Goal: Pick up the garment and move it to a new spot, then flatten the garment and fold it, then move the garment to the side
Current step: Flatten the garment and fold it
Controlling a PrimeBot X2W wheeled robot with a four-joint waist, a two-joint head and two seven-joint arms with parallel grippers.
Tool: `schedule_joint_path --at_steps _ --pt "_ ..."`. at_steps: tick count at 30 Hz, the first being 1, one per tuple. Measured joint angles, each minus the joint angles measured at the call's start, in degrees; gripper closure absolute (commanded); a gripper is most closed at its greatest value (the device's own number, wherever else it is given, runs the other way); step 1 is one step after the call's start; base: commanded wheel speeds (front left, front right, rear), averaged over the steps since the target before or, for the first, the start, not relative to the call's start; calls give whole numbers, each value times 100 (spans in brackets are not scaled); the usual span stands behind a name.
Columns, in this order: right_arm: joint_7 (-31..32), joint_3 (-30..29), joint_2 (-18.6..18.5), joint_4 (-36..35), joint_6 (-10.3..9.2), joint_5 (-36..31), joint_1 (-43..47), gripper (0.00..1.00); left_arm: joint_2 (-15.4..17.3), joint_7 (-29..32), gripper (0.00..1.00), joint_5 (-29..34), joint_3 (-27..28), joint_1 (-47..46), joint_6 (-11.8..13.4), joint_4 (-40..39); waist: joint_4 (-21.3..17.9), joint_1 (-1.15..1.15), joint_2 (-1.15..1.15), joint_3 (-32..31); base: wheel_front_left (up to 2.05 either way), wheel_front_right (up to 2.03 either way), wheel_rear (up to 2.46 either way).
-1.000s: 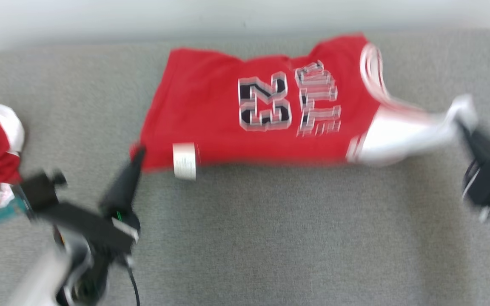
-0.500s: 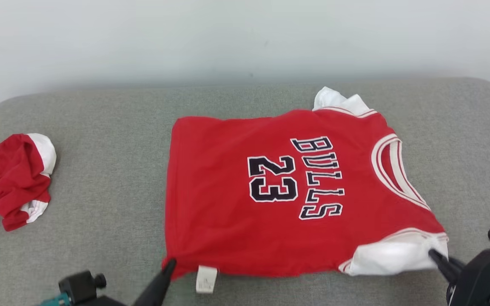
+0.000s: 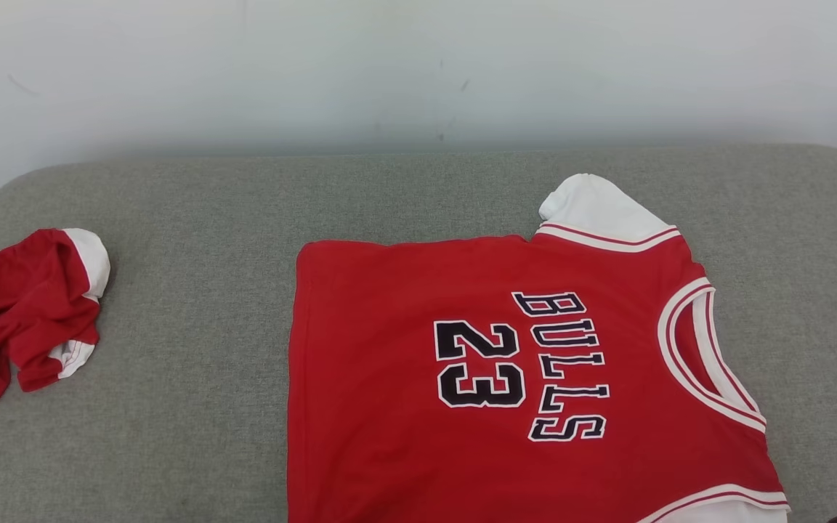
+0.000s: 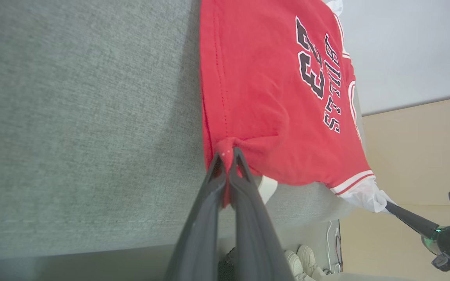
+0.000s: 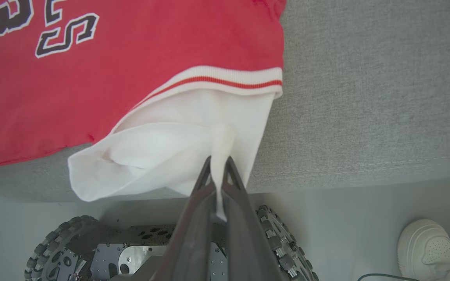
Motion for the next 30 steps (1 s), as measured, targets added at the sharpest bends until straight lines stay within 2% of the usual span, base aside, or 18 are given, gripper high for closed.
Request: schedule_joint_path --at_steps 6,12,21,30 --pt "336 -156 62 -202 0 40 237 100 80 38 100 66 -32 39 131 -15 -7 0 0 -11 0 0 0" --pt "445 -255 85 -408 0 49 372 100 319 348 100 -19 -116 297 419 -282 -60 0 0 -19 0 0 0" --pt "-358 -36 88 -442 0 244 -83 100 215 -85 100 80 178 91 349 -544 -64 0 0 29 0 0 0" --pt "-1452 254 -345 -11 0 178 -1067 100 -174 -68 100 254 167 -697 413 -124 -51 1 1 268 0 0 0"
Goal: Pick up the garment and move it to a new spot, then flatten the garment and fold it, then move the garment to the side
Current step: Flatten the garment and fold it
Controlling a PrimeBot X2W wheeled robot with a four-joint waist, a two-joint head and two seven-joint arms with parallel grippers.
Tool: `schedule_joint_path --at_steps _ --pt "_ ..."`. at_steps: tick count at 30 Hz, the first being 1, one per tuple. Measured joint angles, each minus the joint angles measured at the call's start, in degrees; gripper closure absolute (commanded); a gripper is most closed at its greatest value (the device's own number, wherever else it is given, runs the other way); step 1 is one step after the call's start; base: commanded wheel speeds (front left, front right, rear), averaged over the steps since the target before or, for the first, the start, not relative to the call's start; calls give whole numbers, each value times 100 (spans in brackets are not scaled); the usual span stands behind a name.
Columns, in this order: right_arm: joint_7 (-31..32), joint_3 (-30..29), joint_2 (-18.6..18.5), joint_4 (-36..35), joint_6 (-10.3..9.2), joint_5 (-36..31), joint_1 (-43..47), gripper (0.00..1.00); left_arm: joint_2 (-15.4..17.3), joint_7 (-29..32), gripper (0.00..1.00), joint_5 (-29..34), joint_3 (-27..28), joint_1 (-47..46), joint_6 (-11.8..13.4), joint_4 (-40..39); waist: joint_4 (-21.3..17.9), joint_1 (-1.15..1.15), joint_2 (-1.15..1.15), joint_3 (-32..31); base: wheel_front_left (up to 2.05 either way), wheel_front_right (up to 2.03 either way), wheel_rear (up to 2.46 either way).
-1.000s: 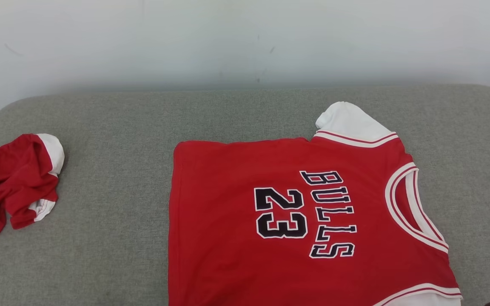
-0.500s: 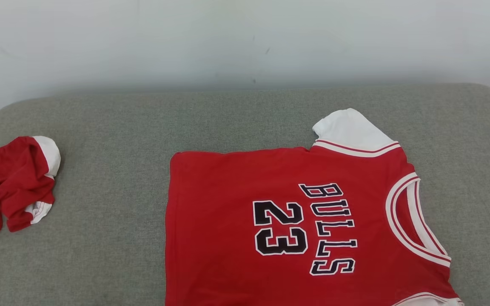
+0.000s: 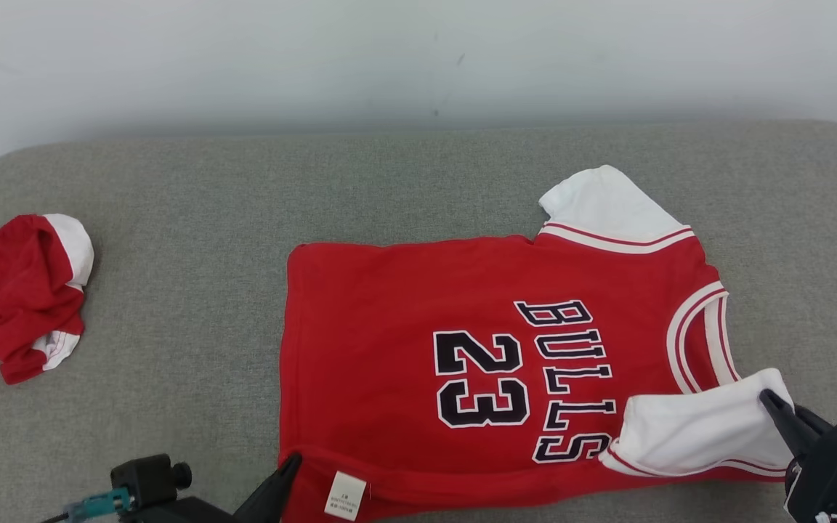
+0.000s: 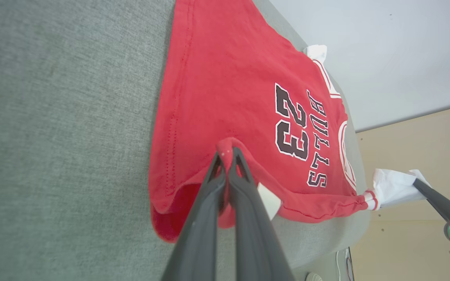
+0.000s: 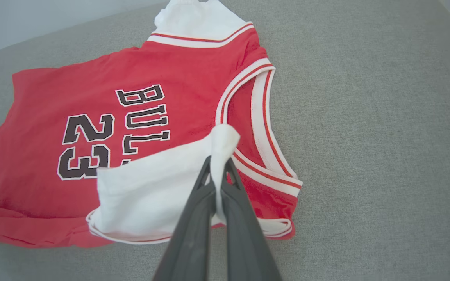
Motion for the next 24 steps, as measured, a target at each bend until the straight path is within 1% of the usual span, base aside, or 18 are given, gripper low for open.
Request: schedule_joint_path --at_steps 4,11,15,16,19,24 --pt "-324 126 -169 229 0 0 -255 100 -135 7 100 111 -30 -303 46 199 50 0 0 90 0 0 0" --pt "-979 421 -444 608 0 2 -692 100 -229 60 100 391 -194 -658 137 563 99 0 0 239 0 0 0" --pt "-1328 692 -758 849 0 -41 -892 100 -294 25 100 597 -270 -912 144 749 114 1 0 338 0 0 0" --pt "-1328 692 -758 849 0 -41 -892 100 -294 25 100 597 -270 -912 144 749 114 1 0 338 0 0 0" --pt "-1538 800 -922 1061 0 -53 -978 100 -359 23 100 657 -293 -1067 183 894 139 0 0 406 0 0 0" --pt "-1926 900 -1012 1277 0 -40 -1170 100 -448 1 100 753 -307 -1233 194 1088 185 0 0 500 0 0 0"
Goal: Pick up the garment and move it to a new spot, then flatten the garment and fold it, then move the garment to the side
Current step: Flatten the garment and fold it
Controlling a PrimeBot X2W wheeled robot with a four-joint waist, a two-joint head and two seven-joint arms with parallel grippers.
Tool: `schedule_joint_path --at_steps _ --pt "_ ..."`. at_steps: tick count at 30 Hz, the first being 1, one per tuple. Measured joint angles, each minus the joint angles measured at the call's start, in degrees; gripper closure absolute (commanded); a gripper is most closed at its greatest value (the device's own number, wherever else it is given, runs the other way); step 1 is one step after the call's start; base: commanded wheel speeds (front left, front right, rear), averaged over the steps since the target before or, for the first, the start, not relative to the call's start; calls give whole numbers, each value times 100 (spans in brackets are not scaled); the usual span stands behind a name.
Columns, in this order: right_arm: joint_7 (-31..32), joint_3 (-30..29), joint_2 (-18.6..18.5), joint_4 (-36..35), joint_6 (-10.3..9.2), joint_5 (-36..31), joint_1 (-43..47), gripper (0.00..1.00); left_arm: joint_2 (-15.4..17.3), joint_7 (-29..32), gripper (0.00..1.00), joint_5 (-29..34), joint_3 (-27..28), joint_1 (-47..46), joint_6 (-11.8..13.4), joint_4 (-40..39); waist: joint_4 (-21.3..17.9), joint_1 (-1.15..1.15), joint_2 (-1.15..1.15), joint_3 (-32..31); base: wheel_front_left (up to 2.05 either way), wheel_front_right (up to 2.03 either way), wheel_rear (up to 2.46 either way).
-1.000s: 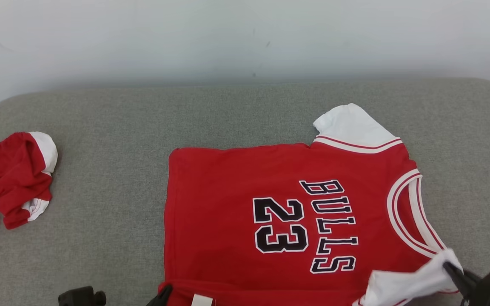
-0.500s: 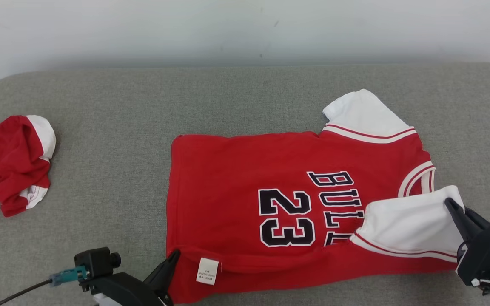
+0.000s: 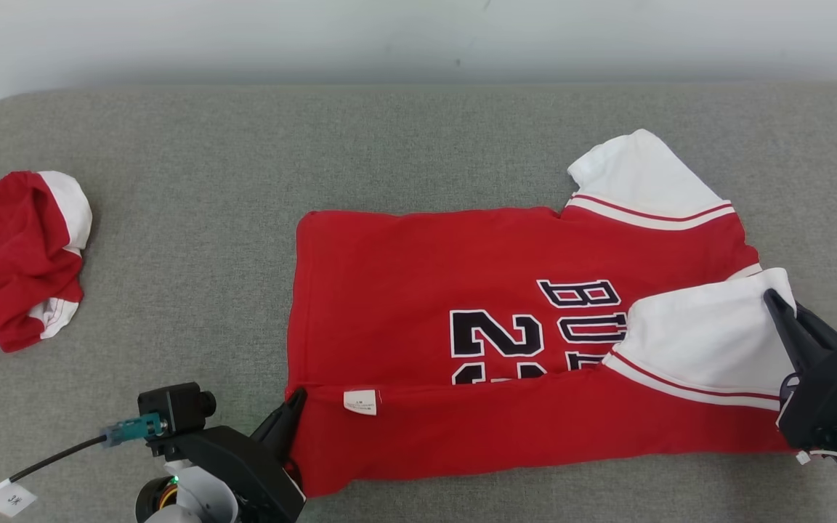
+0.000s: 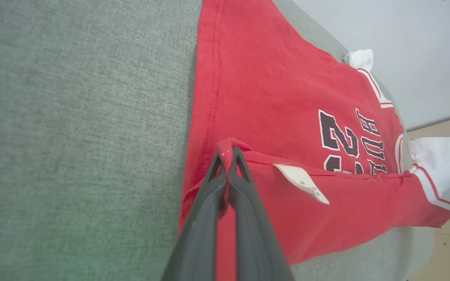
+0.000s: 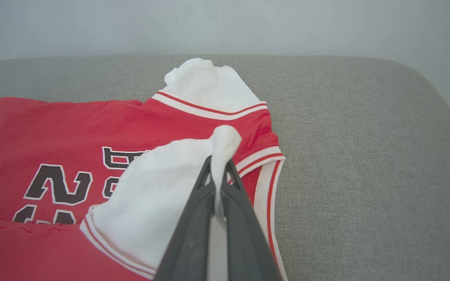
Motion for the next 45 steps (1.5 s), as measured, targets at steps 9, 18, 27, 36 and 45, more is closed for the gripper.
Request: schedule_joint_path --at_steps 9,18,27,36,45 --pt "-214 237 -108 422 0 24 -229 100 -102 -148 100 62 11 -136 -65 175 46 0 0 121 0 0 0" --pt "-352 -96 175 867 0 -257 -423 0 -188 -399 0 268 -25 -332 -99 449 76 0 0 117 0 0 0" --pt "151 -880 791 549 0 -671 -113 0 14 -762 0 571 -75 -11 75 379 44 -1 0 -116 0 0 0" --pt "1445 -1597 1563 186 0 -1272 417 0 172 -751 0 814 -399 603 398 18 -65 -2 0 -295 0 0 0" --pt "1762 -1816 1696 450 0 -1735 427 0 114 -531 0 975 -627 498 598 154 -51 -1 0 -325 0 0 0"
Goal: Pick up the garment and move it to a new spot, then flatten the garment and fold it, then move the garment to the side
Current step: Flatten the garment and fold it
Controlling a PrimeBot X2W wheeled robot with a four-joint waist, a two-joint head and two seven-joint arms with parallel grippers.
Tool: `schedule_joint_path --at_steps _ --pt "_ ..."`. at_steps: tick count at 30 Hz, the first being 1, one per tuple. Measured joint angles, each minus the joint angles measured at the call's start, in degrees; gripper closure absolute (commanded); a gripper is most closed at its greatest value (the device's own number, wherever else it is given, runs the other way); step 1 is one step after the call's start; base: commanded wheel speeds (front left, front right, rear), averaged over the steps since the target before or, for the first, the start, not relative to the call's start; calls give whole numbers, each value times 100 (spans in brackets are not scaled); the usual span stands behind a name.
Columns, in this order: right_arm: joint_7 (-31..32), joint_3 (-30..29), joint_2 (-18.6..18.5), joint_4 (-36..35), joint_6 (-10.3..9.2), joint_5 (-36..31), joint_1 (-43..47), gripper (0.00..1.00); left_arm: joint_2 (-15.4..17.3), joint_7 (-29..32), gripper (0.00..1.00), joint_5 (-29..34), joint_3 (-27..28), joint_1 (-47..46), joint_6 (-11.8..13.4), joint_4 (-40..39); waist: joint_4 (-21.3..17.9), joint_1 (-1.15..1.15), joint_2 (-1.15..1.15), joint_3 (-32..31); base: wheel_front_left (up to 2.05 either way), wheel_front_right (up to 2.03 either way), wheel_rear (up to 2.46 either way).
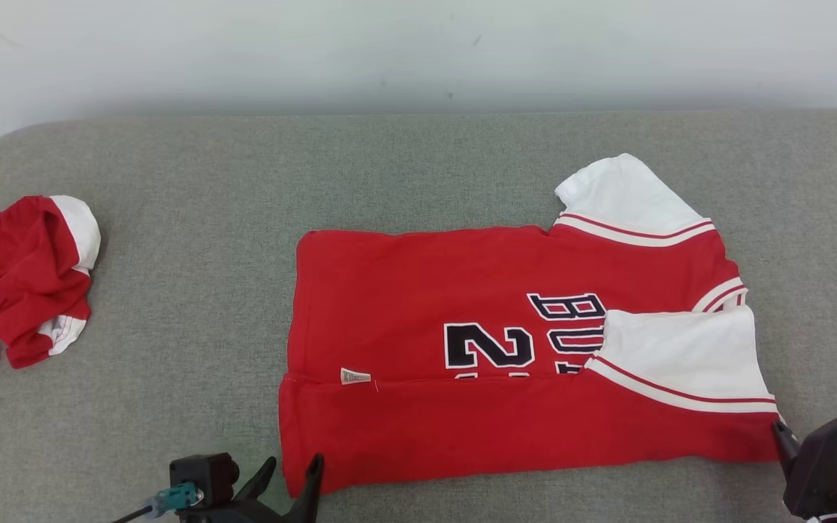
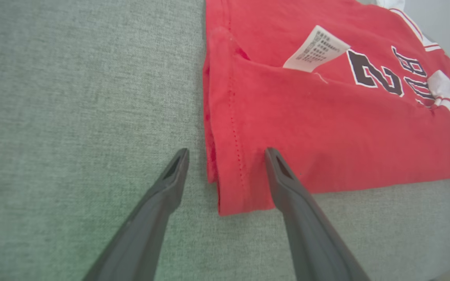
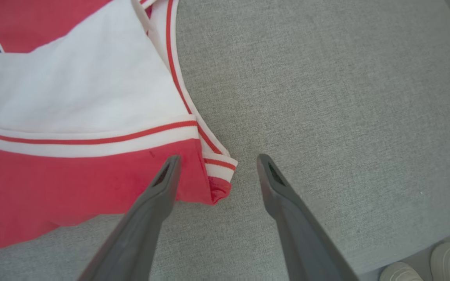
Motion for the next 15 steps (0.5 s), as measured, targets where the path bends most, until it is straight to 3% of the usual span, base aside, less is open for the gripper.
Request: schedule_joint_path --at_steps 14,15 --pt "27 -21 56 770 0 -299 -270 0 -147 309 0 43 -171 -282 25 323 2 0 0 186 0 0 0" --pt "27 -7 57 799 0 -297 -280 0 -148 354 13 42 -185 -294 14 333 3 0 0 199 0 0 0"
